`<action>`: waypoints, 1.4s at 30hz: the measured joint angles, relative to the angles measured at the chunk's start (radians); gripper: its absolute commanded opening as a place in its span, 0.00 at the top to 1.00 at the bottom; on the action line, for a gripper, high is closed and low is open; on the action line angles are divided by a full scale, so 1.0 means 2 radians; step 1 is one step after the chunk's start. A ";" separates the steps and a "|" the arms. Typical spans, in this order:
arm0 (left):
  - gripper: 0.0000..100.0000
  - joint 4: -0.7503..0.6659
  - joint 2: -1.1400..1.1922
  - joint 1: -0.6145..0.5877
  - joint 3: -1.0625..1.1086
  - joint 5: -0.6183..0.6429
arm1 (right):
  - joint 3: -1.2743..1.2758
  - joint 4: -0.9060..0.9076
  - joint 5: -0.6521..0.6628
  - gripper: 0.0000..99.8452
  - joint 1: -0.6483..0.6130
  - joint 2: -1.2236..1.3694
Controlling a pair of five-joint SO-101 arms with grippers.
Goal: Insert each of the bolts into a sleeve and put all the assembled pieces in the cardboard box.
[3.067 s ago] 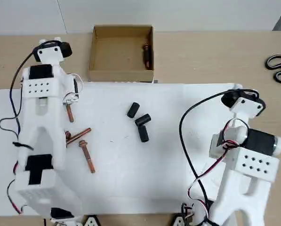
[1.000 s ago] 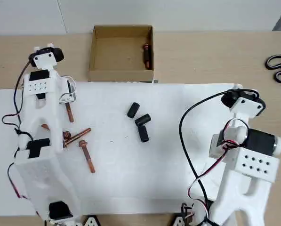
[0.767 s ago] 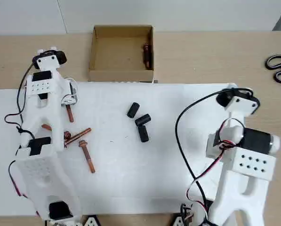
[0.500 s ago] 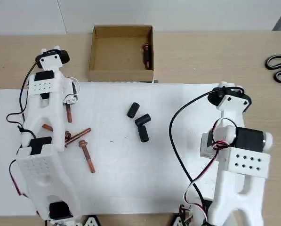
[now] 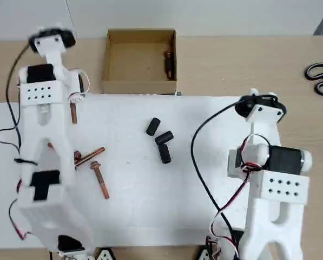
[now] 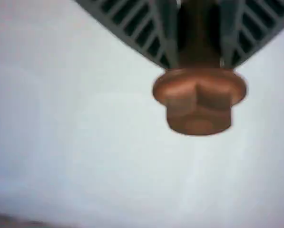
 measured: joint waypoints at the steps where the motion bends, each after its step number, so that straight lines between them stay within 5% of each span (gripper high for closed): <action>1: 0.99 0.008 -0.020 0.008 -0.001 0.000 | -0.008 0.003 0.000 1.00 -0.011 0.000; 10: 0.99 0.086 -0.229 0.059 0.011 -0.001 | -0.021 0.007 0.000 1.00 -0.091 -0.102; 16: 0.99 0.087 -0.377 0.074 0.141 0.013 | 0.043 -0.042 0.000 1.00 -0.138 -0.224; 30: 0.99 -0.120 -0.753 0.077 0.535 0.084 | 0.268 -0.196 0.000 1.00 -0.265 -0.430; 42: 0.99 -0.205 -0.995 0.177 0.740 0.229 | 0.408 -0.318 0.000 1.00 -0.394 -0.496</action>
